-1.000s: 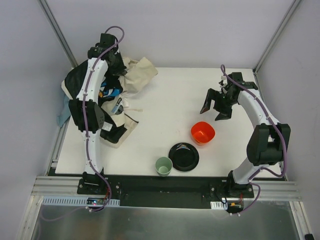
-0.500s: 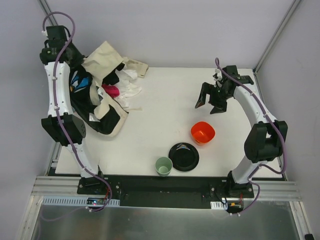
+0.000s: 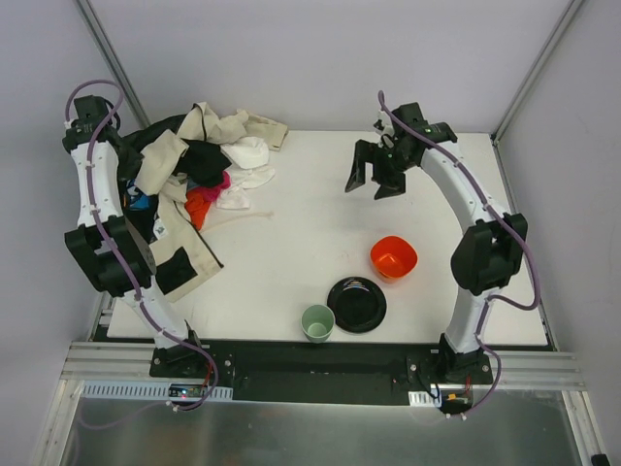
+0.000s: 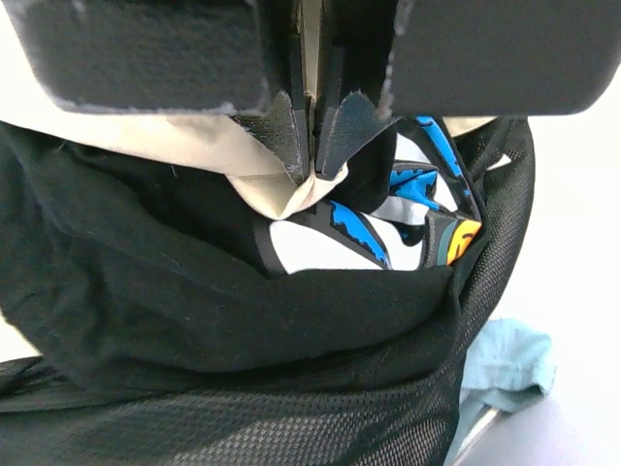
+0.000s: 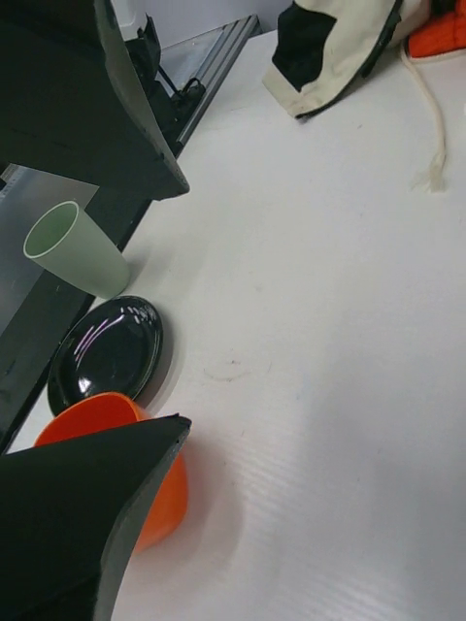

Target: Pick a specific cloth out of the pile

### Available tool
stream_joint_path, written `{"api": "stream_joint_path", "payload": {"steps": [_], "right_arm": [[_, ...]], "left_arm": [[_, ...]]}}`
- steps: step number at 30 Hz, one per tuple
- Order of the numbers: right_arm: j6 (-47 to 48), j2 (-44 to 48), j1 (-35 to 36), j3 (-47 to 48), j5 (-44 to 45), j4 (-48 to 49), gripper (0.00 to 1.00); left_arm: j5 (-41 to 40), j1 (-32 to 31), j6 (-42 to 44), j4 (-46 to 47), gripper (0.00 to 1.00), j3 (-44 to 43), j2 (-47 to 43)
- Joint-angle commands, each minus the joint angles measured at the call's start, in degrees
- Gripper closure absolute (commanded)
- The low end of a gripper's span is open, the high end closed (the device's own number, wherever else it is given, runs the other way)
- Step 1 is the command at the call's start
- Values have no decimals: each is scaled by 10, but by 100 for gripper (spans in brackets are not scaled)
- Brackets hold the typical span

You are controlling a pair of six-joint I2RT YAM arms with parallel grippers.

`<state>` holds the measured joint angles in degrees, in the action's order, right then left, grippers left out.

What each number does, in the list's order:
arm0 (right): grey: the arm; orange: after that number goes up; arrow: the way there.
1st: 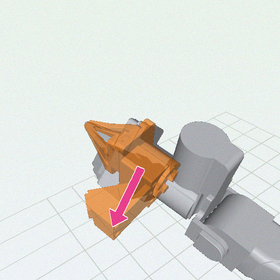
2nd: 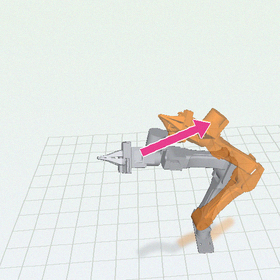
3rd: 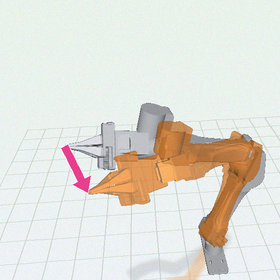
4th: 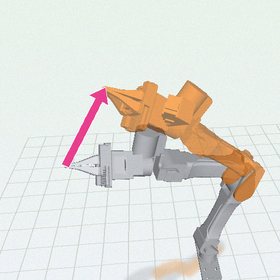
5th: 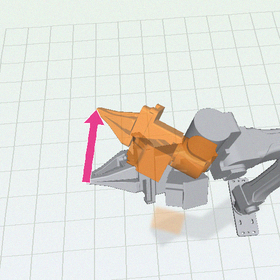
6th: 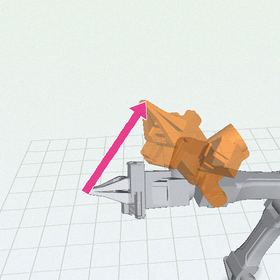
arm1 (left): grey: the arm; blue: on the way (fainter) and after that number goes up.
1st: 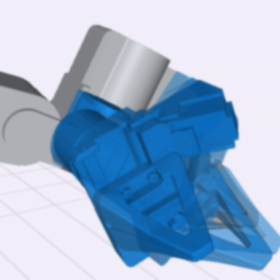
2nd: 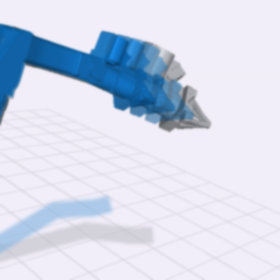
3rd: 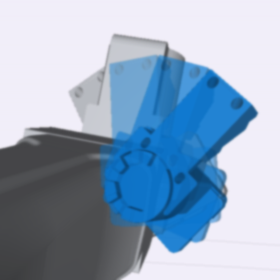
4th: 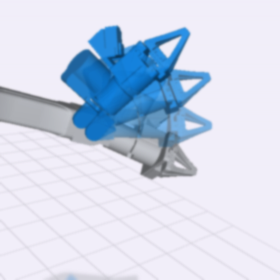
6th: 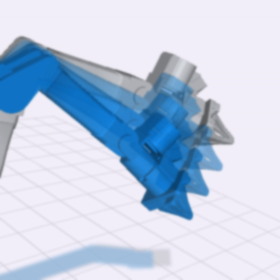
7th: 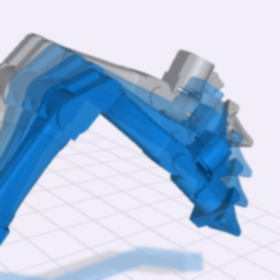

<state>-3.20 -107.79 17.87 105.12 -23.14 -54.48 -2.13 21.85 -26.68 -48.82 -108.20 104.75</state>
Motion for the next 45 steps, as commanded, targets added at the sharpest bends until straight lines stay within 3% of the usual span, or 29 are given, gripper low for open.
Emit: {"api": "stream_joint_path", "payload": {"steps": [1, 9, 11, 15, 17, 18, 31, 45], "right_arm": [[-21, -32, 35, 80, -14, -38, 4], [-40, -53, 88, 106, 4, -42, 4], [-43, -52, 94, 97, 5, -38, 4], [-47, -50, 100, 88, 9, -34, 4], [-46, -47, 100, 83, 12, -34, 4], [-46, -45, 100, 80, 14, -34, 4], [-43, -22, 101, 25, 15, -19, 4], [-19, -6, 99, 8, 21, -29, 4]], "left_arm": [[-19, 15, 12, 4, 99, 30, 19], [20, 38, 27, 4, 94, 21, 79], [67, 38, 35, 4, 79, 18, 78], [97, 37, 44, 4, 24, 23, 77], [105, 37, 45, 3, 7, 32, 74], [108, 37, 47, 2, 3, 38, 72], [136, -2, 50, 10, 1, 239, -23], [67, -72, 69, 7, 1, 366, 48]]}}
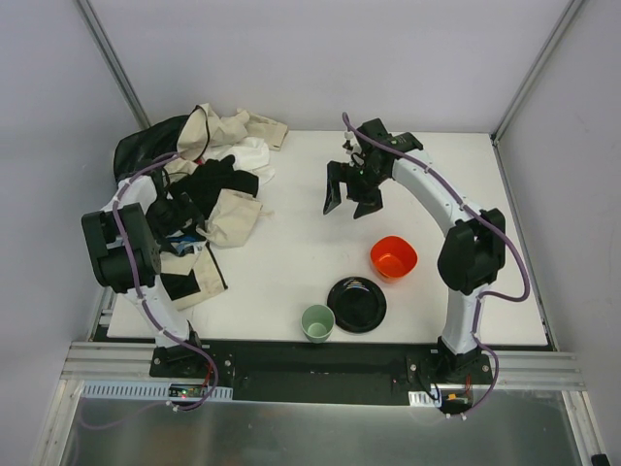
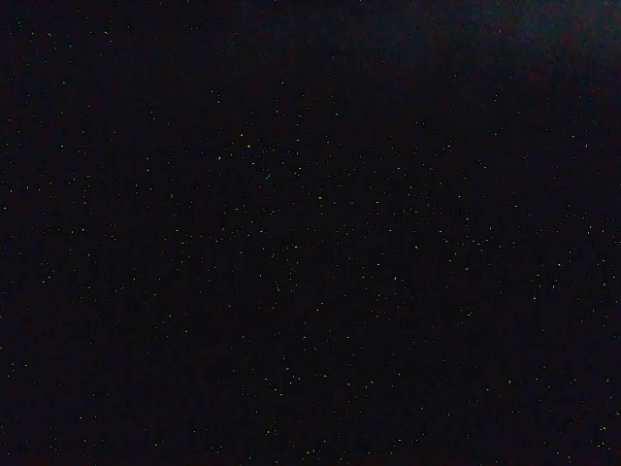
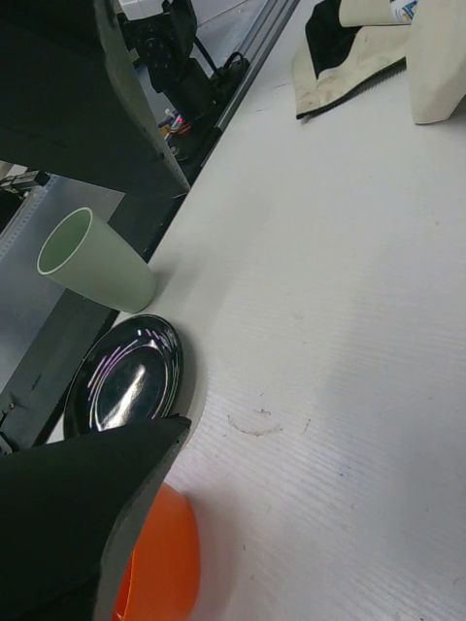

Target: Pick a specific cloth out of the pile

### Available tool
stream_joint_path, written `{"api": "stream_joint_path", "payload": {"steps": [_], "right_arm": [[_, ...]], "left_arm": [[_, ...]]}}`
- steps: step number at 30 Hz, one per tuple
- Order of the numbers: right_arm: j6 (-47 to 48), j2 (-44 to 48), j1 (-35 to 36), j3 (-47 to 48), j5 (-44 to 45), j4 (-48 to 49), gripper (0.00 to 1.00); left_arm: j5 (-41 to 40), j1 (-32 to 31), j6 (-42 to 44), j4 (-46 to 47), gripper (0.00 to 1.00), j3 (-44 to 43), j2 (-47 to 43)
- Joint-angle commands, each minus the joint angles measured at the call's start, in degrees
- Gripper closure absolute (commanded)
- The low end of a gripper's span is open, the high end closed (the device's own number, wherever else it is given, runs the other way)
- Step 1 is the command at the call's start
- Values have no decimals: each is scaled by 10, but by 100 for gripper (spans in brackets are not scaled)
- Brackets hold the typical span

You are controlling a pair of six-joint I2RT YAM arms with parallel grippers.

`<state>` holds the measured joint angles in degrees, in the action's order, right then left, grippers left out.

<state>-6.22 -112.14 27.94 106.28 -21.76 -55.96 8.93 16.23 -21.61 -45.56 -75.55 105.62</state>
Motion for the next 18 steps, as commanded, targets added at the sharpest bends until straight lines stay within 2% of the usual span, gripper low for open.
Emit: {"api": "stream_joint_path", "payload": {"steps": [1, 4, 8, 12, 13, 14, 16, 17, 18], "right_arm": [[13, 38, -2, -4, 8, -14, 4], [19, 37, -4, -2, 8, -18, 4], [26, 39, -13, -2, 8, -21, 4], [32, 42, -25, -5, 7, -23, 4], [33, 42, -25, -8, 7, -24, 4], [35, 45, -29, -10, 7, -23, 4], [36, 47, -32, -14, 7, -24, 4], [36, 48, -33, -16, 8, -24, 4], [37, 50, -35, -19, 8, -25, 4]], "left_arm": [[-52, -20, 18, -28, 1, 43, 51], [-61, -30, 20, -32, 2, 42, 81], [-59, -42, 23, -31, 14, 26, 104], [-55, -45, 24, -47, 47, -21, 128], [-54, -45, 25, -51, 57, -35, 130], [-52, -45, 28, -53, 74, -52, 134], [-45, -46, 32, -66, 94, -82, 139], [-43, -46, 33, -73, 100, -98, 141], [-39, -47, 33, -79, 100, -111, 140]]}}
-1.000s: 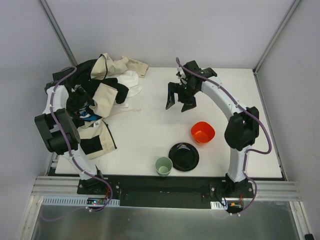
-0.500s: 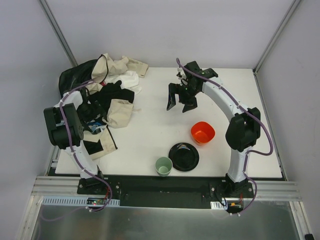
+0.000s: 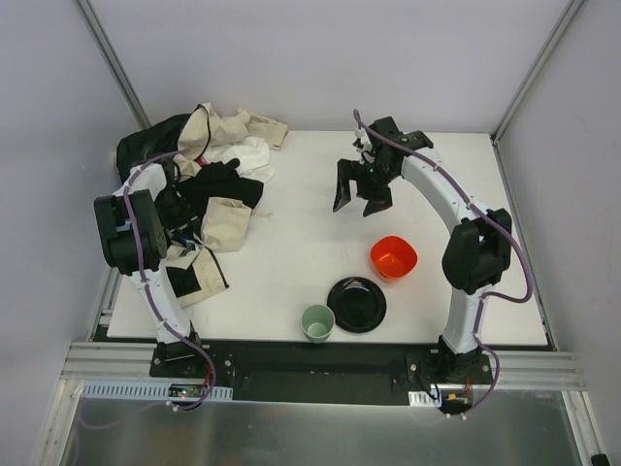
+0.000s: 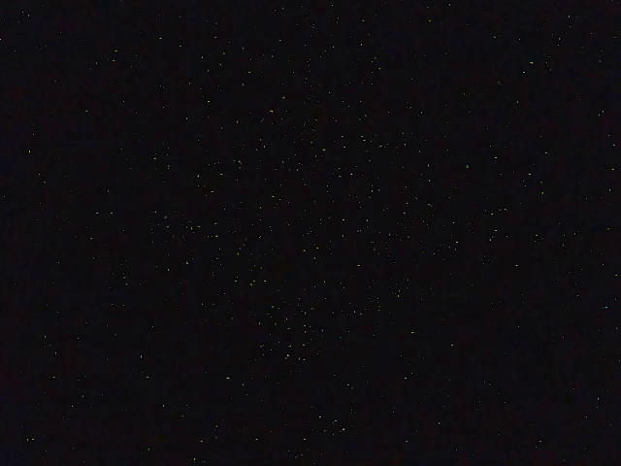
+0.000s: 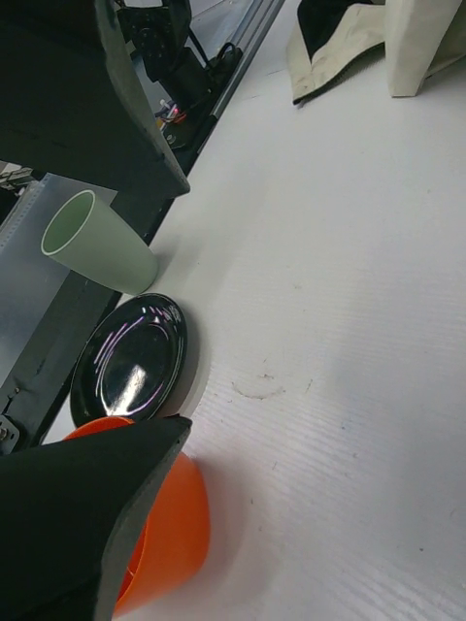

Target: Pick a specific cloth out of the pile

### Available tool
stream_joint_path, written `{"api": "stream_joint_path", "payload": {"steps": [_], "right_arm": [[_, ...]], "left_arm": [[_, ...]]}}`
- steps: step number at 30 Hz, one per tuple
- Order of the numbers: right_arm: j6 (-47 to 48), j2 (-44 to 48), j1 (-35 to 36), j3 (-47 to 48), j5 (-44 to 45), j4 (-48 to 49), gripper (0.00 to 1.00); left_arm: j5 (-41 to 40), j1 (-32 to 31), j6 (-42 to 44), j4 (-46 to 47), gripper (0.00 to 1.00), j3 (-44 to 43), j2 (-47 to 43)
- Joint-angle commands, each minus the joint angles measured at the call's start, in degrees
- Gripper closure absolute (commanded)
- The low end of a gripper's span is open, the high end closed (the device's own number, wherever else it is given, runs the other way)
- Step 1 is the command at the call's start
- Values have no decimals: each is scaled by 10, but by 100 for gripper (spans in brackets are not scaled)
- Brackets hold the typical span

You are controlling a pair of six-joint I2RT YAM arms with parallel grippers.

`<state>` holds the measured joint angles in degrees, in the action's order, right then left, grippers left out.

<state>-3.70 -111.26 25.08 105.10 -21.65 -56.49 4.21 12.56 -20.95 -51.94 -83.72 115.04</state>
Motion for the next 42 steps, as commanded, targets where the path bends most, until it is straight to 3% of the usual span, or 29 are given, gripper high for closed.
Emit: {"api": "stream_joint_path", "payload": {"steps": [1, 8, 14, 21, 26, 32, 38, 42], "right_arm": [[11, 41, -8, -9, 7, -19, 4], [14, 44, -13, -19, 6, -17, 4], [19, 39, -17, -19, 2, -18, 4], [22, 39, -24, -23, -1, -18, 4], [23, 45, -29, -29, 0, -18, 4], [22, 58, -34, -47, 7, -17, 4], [22, 66, -35, -59, 12, -17, 4], [21, 68, -35, -61, 13, -17, 4]], "left_arm": [[11, -11, 28, -20, 100, -44, 43], [33, -20, 21, -63, 100, -170, -14], [66, -24, -15, -83, 100, -341, -42], [109, -30, -90, -20, 100, -563, -11], [142, -30, -183, 162, 100, -571, -4], [87, -34, -226, 303, 100, -584, 45], [15, -38, -180, 342, 100, -584, 104], [4, -38, -172, 316, 100, -521, 126]]}}
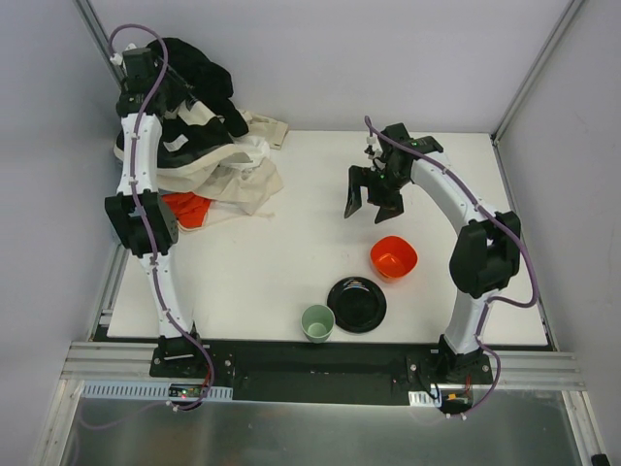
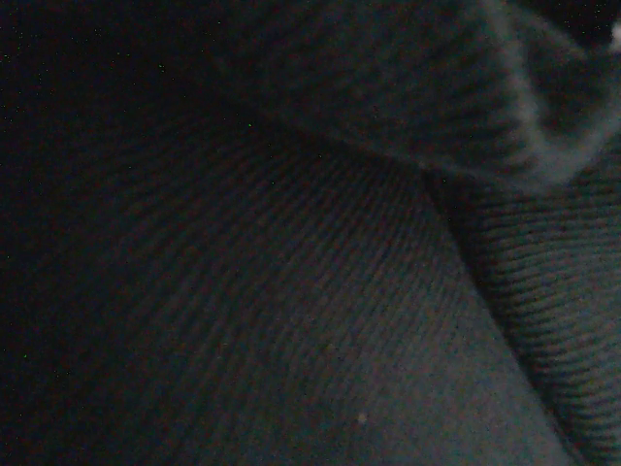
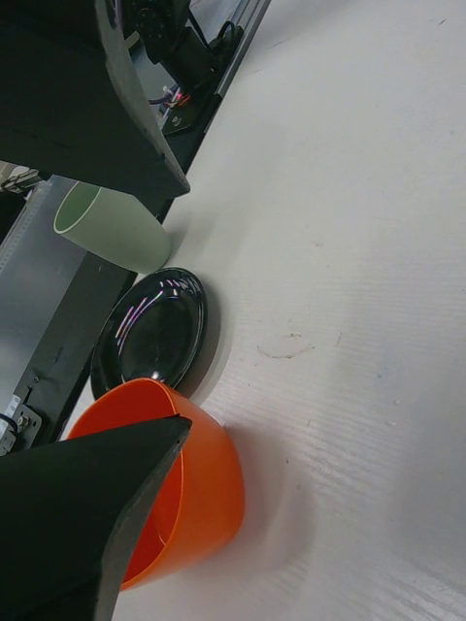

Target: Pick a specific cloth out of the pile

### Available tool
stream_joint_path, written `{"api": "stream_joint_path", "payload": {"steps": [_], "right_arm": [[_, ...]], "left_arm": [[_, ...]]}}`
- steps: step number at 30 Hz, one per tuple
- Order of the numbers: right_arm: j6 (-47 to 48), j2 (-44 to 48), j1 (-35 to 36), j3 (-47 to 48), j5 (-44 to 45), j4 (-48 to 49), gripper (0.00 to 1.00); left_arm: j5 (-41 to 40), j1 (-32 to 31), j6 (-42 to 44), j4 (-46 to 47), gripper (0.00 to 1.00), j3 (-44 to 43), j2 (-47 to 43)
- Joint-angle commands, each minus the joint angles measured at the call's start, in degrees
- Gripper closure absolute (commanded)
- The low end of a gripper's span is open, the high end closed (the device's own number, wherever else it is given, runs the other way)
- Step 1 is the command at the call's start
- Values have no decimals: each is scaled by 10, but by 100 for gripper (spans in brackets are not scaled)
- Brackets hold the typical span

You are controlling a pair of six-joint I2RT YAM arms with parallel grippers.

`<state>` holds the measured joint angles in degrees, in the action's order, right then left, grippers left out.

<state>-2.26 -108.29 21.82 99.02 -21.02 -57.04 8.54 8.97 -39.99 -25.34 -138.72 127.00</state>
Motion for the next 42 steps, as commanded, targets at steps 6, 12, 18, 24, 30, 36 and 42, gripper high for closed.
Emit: {"api": "stream_joint_path", "payload": {"steps": [6, 12, 18, 24, 30, 36, 42], "right_arm": [[6, 41, -5, -3, 12, -12, 4], [7, 42, -4, -2, 8, -12, 4], [9, 40, -5, 3, 4, -12, 4], [6, 37, -5, 3, -3, -11, 4], [8, 41, -5, 2, -6, -11, 4], [9, 48, -4, -12, -4, -7, 4], [8, 48, -5, -22, -10, 0, 4]], "left_arm": [[-1, 5, 4, -49, 100, 77, 47], [43, 19, -5, -141, 91, 77, 76], [64, 22, -4, -146, 32, 24, 43], [105, 22, -33, -135, 1, -29, -13], [173, 16, -69, -103, 1, -4, -89], [183, 0, -41, -101, 1, 89, -201], [174, -20, 10, -103, 1, 305, -343]]}}
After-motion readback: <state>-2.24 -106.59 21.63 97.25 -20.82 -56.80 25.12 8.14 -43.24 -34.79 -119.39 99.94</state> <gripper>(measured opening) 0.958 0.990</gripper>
